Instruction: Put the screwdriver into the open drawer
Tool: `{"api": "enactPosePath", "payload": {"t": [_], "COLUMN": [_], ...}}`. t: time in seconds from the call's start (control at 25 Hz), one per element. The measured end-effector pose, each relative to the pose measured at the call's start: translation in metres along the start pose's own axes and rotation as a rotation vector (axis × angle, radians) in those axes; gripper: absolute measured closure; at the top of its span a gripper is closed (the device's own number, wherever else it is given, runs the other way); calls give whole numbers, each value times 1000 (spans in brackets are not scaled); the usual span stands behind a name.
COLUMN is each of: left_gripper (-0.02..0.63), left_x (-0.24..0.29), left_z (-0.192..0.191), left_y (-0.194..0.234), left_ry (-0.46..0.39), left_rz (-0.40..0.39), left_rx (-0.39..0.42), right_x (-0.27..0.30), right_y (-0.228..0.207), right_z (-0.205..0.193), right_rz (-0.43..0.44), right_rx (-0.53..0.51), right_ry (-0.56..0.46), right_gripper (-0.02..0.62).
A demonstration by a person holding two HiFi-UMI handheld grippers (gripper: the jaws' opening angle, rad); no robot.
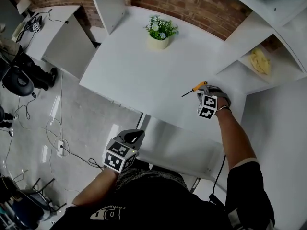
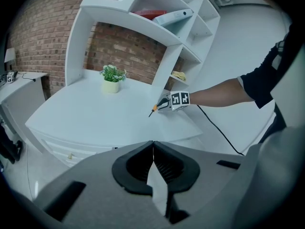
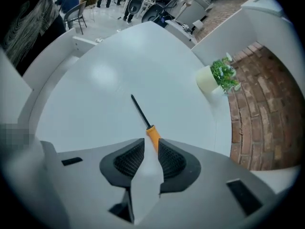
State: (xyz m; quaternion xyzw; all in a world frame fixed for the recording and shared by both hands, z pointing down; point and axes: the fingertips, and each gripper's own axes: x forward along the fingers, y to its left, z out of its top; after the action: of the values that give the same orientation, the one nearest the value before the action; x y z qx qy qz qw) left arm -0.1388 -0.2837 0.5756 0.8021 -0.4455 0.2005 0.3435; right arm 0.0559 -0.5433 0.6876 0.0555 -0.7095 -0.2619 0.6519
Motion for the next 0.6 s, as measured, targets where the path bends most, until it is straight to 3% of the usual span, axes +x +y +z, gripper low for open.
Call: {"api": "enactPosePath", "payload": {"t": [0.2,0.6], "left_gripper": [588,588], "left_x": [5,1], "left_z": [-10,-23], "left_y": [9,24], "left_ry": [23,22], "left_rz": [17,41], "left_rx": [24,-28], "right_x": [15,32], "right_y": [-2,-3], "right_z": [7,15], "right_rz": [10,117], "right_rx": [-138,-320], "right_ry": [14,24], "right_gripper": [505,476]}}
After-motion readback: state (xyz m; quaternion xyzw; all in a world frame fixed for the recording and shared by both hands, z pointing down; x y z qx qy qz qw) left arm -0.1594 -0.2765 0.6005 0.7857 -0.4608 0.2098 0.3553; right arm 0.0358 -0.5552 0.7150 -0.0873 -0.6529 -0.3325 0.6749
